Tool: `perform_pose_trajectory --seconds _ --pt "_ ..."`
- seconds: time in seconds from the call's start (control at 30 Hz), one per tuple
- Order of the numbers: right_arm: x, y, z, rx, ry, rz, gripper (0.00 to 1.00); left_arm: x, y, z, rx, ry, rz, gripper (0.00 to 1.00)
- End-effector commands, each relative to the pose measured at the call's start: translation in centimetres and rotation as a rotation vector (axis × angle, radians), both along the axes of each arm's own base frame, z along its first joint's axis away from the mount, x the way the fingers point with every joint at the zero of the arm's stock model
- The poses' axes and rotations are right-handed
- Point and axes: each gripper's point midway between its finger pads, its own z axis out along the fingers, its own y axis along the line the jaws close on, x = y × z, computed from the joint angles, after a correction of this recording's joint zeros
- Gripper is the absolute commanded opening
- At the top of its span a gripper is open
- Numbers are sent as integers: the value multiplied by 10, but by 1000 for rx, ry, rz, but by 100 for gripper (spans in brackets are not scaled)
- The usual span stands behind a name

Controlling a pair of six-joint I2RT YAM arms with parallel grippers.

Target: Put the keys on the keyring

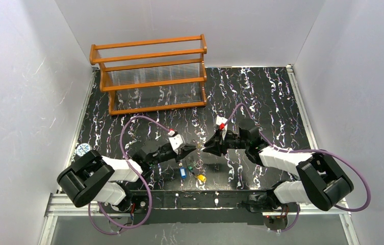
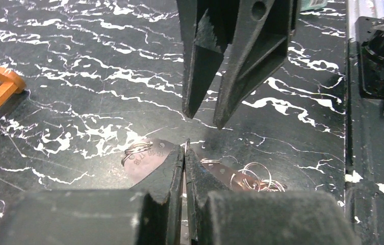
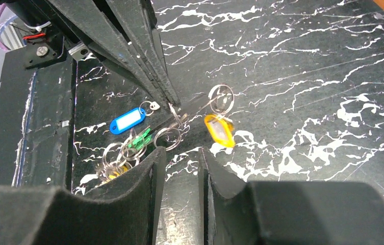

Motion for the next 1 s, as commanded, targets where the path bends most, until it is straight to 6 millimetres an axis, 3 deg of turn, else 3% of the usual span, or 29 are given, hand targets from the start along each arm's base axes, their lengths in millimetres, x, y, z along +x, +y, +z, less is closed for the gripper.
perform_pose_trajectory --seconds 0.0,0.33,0.57,0.97 --pt "0 5 15 61 -92 57 38 -12 -5 19 -75 -90 -68 0" --pt "-20 7 23 118 -124 168 46 -24 -1 31 -158 -139 -99 0" --pt "-21 8 17 114 -109 178 47 -28 -3 37 -174 -153 -121 0" --pt "-19 18 31 168 -95 194 44 -33 -6 37 -187 -123 -155 0"
